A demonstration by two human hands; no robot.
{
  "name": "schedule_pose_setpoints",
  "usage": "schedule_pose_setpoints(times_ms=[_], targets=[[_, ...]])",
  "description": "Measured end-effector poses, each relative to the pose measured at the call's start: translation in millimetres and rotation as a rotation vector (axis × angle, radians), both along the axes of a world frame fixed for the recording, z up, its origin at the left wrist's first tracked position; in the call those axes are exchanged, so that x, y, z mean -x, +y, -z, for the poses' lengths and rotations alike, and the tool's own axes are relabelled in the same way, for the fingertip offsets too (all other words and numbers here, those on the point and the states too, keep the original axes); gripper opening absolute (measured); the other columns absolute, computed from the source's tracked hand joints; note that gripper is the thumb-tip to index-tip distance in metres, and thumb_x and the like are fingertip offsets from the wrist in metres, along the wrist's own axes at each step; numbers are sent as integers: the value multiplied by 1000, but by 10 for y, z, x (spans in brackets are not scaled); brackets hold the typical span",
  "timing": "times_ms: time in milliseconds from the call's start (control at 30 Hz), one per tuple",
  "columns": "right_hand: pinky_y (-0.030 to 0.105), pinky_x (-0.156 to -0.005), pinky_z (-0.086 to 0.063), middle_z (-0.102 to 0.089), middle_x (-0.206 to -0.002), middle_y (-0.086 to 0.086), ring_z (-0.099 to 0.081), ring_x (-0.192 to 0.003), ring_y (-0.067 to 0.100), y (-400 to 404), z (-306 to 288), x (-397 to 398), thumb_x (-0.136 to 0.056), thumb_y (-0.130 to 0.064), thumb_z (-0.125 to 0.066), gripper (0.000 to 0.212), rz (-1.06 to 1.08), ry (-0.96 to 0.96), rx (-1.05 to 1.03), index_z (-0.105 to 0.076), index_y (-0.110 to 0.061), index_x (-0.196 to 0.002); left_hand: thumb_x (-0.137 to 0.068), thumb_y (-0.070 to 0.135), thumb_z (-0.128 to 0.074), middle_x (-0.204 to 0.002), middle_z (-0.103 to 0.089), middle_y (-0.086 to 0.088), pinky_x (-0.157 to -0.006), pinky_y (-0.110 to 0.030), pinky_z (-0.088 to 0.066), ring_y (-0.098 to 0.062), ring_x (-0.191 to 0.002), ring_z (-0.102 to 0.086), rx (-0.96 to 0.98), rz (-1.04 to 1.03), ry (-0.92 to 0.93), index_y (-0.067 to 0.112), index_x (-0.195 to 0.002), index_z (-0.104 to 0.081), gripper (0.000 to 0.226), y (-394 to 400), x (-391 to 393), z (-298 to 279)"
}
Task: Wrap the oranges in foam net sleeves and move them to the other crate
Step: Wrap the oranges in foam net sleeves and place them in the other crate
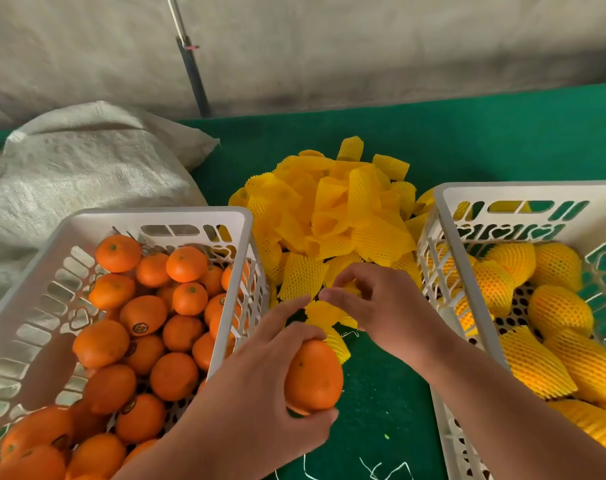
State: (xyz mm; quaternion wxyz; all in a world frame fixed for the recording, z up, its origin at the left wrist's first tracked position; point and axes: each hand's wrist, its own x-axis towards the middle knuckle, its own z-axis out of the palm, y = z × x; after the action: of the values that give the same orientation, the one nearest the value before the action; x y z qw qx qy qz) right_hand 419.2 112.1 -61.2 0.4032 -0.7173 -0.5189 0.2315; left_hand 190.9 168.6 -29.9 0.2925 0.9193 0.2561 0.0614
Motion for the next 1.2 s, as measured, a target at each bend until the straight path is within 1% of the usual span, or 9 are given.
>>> schedule_pose_setpoints(times_ms=[67, 333, 500, 600, 700, 800, 900, 1100, 1200], targets=[[46, -52, -44, -59, -59, 3, -58, -52, 26, -4, -30, -16, -90, -69, -57, 38, 21, -3, -20, -68, -33, -89, -68, 79, -69, -156, -2, 45, -92, -24, -53, 9, -126, -40, 24, 4, -22, 62, -134, -35, 76, 29, -174, 6], [47, -57, -46, -57, -59, 0, -58, -55, 21, -12, -53, -53, -99, -57, -53, 37, 91, -73, -85, -68, -26, -85, -66, 74, -74, -151, -14, 48, -97, -16, -45, 14, -133, -34, 225, -52, -102, 58, -140, -41, 82, 233, -460, 153], [44, -52, -44, -57, -60, 1, -55, -52, 22, -16, -72, -45, -92, -62, -63, 31, 64, -46, -93, -70, -32, -90, -66, 76, -73, -145, -5, 56, -83, 1, -35, 36, -122, -17, 240, 1, -23, 57, -153, -23, 102, 180, -482, 181], [26, -45, -35, -54, -59, -1, -46, -48, 12, -32, -66, -53, -84, -62, -72, 32, 73, -44, -64, -71, -33, -99, -64, 64, -81, -139, -27, 50, -90, -21, -57, 14, -119, -47, 432, -121, -103, 53, -146, -40, 93, 252, -473, 112], [29, -48, -34, -54, -64, 0, -47, -52, 13, -30, -10, -81, -91, -35, -78, 31, 90, -107, 20, -65, -38, -119, -54, 50, -83, -137, -56, 19, -72, -32, -61, -19, -102, -72, 869, -343, -298, 37, -138, -58, 89, 371, -427, 40], [37, -53, -36, -50, -67, -3, -45, -57, 11, -49, 25, -93, -91, -22, -73, 43, 72, -168, 99, -52, -43, -122, -59, 37, -81, -126, -70, -16, -65, -37, -60, -36, -104, -72, 1298, -452, -550, 16, -129, -67, 74, 466, -383, 4], [37, -55, -39, -47, -79, -9, -47, -64, 9, -71, 30, -53, -92, -22, -71, 45, 19, -243, 141, -44, -44, -121, -69, 30, -81, -127, -69, -22, -66, -37, -61, -39, -112, -70, 1588, -480, -735, 14, -121, -73, 55, 542, -329, -31], [42, -54, -49, -32, -134, -17, -59, -77, 14, -56, -66, 91, -92, -6, -69, 69, -103, -312, 4, -40, -46, -139, -86, 33, -72, -134, -63, -20, -100, -56, -51, -42, -120, -64, 1732, -433, -918, 15, -121, -72, 40, 594, -318, 20], [26, -47, -44, -31, -145, -15, -58, -66, 11, -61, -102, 119, -94, -4, -66, 64, -153, -342, 3, -44, -49, -135, -89, 34, -67, -134, -64, -20, -105, -63, -47, -41, -119, -65, 1702, -442, -959, 14, -119, -73, 36, 573, -345, 14]])
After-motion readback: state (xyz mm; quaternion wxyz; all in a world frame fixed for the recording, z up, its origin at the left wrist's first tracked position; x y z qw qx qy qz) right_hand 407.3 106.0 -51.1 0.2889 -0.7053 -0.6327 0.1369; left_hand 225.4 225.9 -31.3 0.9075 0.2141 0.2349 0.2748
